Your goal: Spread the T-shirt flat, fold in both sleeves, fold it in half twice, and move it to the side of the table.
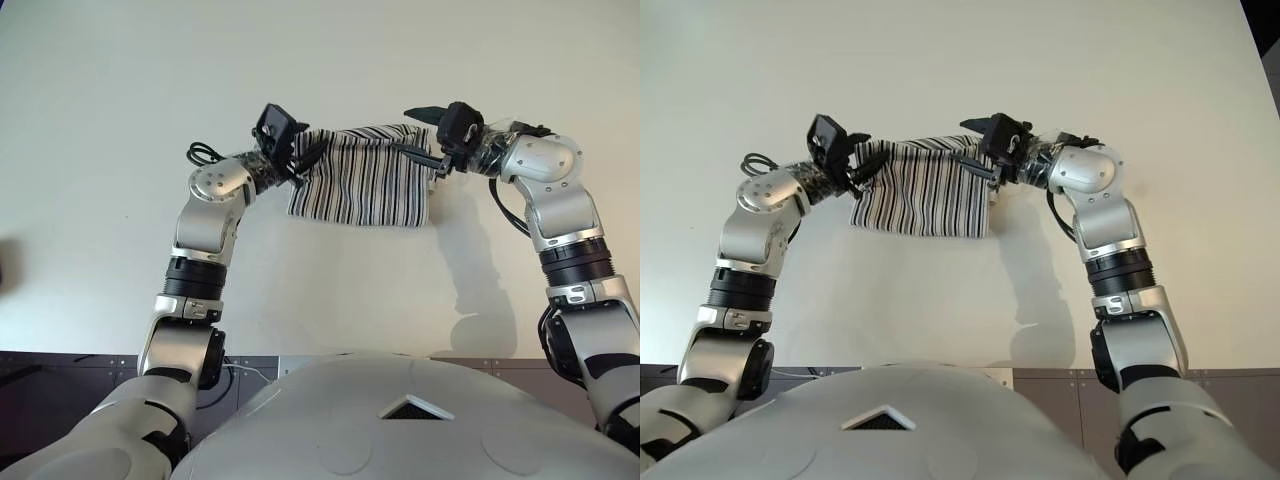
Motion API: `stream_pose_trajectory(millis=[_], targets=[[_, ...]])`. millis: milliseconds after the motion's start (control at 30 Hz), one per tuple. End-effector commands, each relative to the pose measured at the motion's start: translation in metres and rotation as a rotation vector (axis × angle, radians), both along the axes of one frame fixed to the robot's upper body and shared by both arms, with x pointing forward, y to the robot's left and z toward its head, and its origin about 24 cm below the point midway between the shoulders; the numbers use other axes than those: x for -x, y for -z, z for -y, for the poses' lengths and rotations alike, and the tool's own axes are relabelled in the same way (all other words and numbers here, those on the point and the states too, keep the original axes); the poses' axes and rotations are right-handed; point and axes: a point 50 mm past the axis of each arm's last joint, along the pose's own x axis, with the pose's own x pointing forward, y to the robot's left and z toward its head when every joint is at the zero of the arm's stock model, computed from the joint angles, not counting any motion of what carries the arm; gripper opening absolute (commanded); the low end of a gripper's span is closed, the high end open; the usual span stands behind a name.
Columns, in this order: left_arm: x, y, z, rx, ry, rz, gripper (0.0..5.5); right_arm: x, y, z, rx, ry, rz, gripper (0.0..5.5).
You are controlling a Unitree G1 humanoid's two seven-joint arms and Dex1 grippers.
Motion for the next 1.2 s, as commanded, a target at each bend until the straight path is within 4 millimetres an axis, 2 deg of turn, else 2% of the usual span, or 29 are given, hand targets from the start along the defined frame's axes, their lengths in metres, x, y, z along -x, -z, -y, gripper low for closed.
stream_pose_trajectory(millis=[33, 100, 167, 267, 333, 467, 533, 600, 733, 833, 900, 967, 1033, 1100, 1200], targets=[[-0.014, 0.008, -0.012, -0.134, -0.101, 0.01, 2.3, -0.001, -0.002, -0.005, -0.012, -0.026, 0.002, 2.26], [-0.014, 0.022, -0.026, -0.3, -0.119, 0.043, 2.3, 0.0, -0.004, -0.011, -0.051, -0.063, -0.019, 2.26], [-0.013, 0.028, -0.029, -0.41, -0.069, 0.106, 2.3, 0.002, -0.002, -0.016, -0.093, -0.142, -0.123, 2.26], [-0.002, 0.047, -0.014, -0.448, 0.08, 0.099, 2.3, -0.004, 0.007, -0.015, -0.107, -0.181, -0.286, 2.26], [0.01, 0.06, 0.003, -0.427, 0.176, 0.079, 2.3, -0.008, 0.005, -0.017, -0.151, -0.179, -0.332, 2.26], [0.011, 0.056, 0.035, -0.347, 0.268, 0.124, 2.3, -0.005, 0.007, -0.024, -0.139, -0.235, -0.374, 2.26], [0.007, 0.052, 0.042, -0.348, 0.288, 0.15, 2.3, 0.0, 0.015, -0.02, -0.08, -0.252, -0.388, 2.26], [0.004, 0.051, 0.041, -0.37, 0.295, 0.164, 2.3, 0.009, 0.022, -0.009, -0.04, -0.251, -0.397, 2.26], [0.006, 0.055, 0.032, -0.388, 0.281, 0.161, 2.3, 0.029, 0.022, 0.019, -0.055, -0.196, -0.396, 2.26], [0.009, 0.057, 0.026, -0.374, 0.254, 0.144, 2.3, 0.041, 0.025, 0.027, -0.06, -0.165, -0.402, 2.26], [0.01, 0.056, 0.023, -0.344, 0.234, 0.131, 2.3, 0.042, 0.038, 0.026, -0.024, -0.137, -0.406, 2.26], [0.018, 0.052, 0.017, -0.309, 0.26, 0.13, 2.3, 0.035, 0.059, 0.022, 0.025, -0.067, -0.412, 2.26], [0.014, 0.041, 0.002, -0.315, 0.197, 0.181, 2.3, 0.025, 0.072, 0.031, -0.043, 0.055, -0.465, 2.26], [-0.001, 0.019, -0.014, -0.355, 0.108, 0.287, 2.3, 0.023, 0.079, 0.056, -0.139, 0.191, -0.539, 2.26], [-0.029, -0.028, -0.028, -0.345, -0.064, 0.464, 2.3, 0.038, 0.097, 0.116, -0.16, 0.465, -0.584, 2.26]])
